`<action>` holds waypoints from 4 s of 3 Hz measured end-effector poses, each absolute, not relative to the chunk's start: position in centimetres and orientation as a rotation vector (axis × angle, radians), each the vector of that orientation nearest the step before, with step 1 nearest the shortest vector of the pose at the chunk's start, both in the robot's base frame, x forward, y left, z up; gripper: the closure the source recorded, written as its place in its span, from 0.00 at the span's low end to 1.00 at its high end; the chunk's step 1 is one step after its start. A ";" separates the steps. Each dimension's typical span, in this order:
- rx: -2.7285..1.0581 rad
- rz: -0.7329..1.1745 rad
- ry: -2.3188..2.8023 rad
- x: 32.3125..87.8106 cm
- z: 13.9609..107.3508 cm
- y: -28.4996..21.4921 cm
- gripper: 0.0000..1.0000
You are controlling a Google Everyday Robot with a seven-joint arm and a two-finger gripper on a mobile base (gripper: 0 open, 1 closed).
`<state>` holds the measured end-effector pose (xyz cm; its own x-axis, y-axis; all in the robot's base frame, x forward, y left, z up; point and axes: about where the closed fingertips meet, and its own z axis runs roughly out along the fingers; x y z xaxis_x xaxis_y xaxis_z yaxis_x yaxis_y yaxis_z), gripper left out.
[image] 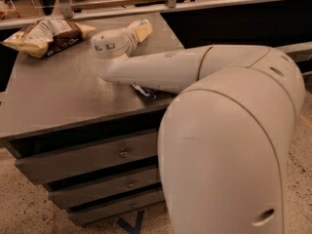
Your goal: Pick blue plastic bottle
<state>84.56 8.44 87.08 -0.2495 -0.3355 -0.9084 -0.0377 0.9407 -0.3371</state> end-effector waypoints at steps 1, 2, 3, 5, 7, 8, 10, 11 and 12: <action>-0.223 -0.279 1.807 85.0 87.5 8.1 0.00; -0.158 -0.245 1.830 85.3 87.0 8.0 0.00; -0.105 -0.224 1.841 85.7 86.6 8.0 0.00; -0.058 -0.181 1.832 85.9 86.4 8.4 0.39; -0.018 -0.131 1.809 86.0 87.1 8.6 0.86; -0.032 -0.073 1.776 85.5 88.8 8.0 1.00; -0.135 0.104 1.720 84.1 95.1 2.6 1.00; -0.234 0.143 1.666 83.0 99.6 -0.5 1.00; -0.396 0.127 1.631 81.4 100.0 -2.0 1.00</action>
Offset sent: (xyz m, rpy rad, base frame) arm 0.0103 -0.0021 -0.0071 0.6838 -0.0123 -0.2257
